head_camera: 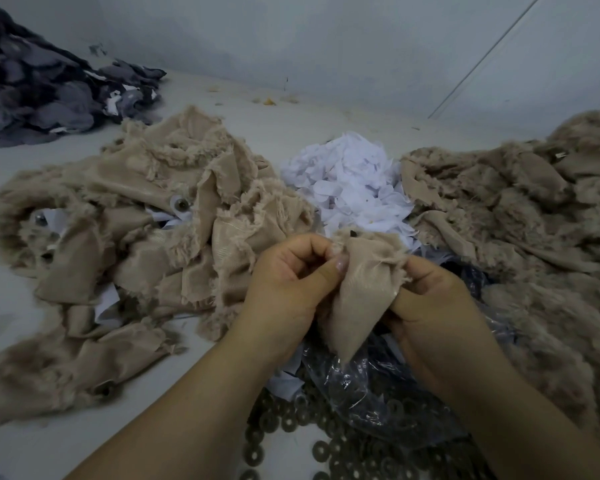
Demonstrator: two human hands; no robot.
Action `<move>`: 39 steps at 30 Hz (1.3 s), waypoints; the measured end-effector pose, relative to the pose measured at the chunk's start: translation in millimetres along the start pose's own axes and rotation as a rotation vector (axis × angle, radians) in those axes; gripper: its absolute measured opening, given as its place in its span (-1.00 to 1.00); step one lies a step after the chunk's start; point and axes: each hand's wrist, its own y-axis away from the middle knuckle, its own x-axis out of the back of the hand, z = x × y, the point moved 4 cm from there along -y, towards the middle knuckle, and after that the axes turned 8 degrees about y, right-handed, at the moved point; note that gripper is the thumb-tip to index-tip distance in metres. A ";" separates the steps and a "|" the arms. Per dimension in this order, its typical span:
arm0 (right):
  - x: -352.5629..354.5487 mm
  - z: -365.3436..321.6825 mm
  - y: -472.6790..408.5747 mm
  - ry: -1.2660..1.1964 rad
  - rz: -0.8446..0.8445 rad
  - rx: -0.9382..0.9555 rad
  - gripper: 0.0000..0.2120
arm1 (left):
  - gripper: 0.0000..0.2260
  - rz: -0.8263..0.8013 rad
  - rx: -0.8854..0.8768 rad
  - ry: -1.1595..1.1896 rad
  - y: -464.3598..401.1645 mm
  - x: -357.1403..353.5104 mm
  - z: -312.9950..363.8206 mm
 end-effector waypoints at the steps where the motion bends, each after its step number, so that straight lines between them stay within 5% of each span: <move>1: 1.0 -0.1 0.5 0.073 0.027 0.037 -0.76 | -0.85 -0.002 -0.005 -0.023 1.1 -1.4 0.0; 8: 4.8 6.0 2.2 0.105 0.105 0.059 -0.78 | -0.71 -0.050 -0.042 -0.176 6.8 -7.0 3.7; 19: 6.8 11.2 -0.1 0.015 0.079 0.009 -0.59 | -0.91 -0.057 -0.079 -0.269 7.1 -8.4 0.2; 24: 7.4 9.4 -0.2 0.055 0.075 0.022 -0.90 | -0.88 -0.031 -0.076 -0.283 5.9 -3.9 -2.6; 30: 4.3 0.7 1.5 0.104 0.099 0.008 -0.63 | -0.91 -0.024 -0.130 -0.355 4.2 -2.4 -0.3; 34: 5.2 -0.5 5.2 0.167 0.149 0.132 -0.87 | -0.90 -0.049 -0.112 -0.360 5.4 -5.6 -2.7; 39: 9.6 3.3 1.5 0.108 0.155 0.082 -0.82 | -0.93 -0.026 -0.013 -0.241 4.4 -3.5 -4.7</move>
